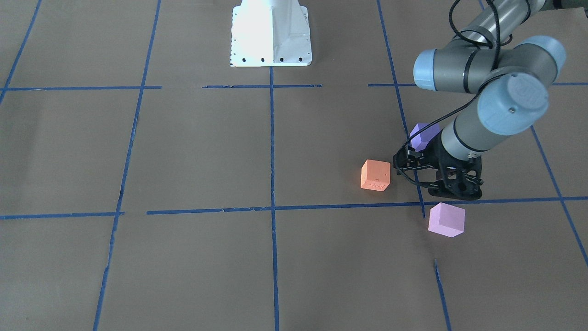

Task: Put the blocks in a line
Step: 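Reach the left gripper down over the orange cube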

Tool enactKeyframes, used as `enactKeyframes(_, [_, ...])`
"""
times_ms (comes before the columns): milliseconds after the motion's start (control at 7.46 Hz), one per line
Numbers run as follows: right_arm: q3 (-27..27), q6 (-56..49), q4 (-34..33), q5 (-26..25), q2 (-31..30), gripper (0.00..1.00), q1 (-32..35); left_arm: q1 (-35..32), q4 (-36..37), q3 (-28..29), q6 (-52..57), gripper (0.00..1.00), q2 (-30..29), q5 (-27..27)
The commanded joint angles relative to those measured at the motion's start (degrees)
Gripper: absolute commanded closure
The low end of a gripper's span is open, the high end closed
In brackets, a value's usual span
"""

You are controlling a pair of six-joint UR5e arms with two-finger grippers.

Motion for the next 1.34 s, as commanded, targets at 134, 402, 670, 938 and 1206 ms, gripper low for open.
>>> enactKeyframes(134, [0.0,0.0,0.0,0.0,0.0,0.00,0.0,5.5,-6.0,3.4,-5.8,0.00,-0.3,4.9])
enactKeyframes(402, [0.0,0.0,0.0,0.0,0.0,0.00,0.0,6.7,-6.8,4.3,-7.2,0.00,-0.1,5.0])
enactKeyframes(670, [0.0,0.0,0.0,0.0,0.1,0.00,0.0,7.3,-8.2,4.3,-7.4,0.00,0.2,4.9])
enactKeyframes(938, [0.0,0.0,0.0,0.0,0.0,0.00,0.0,7.9,-8.2,4.3,-7.4,0.00,0.4,4.9])
enactKeyframes(1206, [0.0,0.0,0.0,0.0,0.0,0.00,0.0,8.5,-10.3,5.9,-7.4,0.00,0.5,5.0])
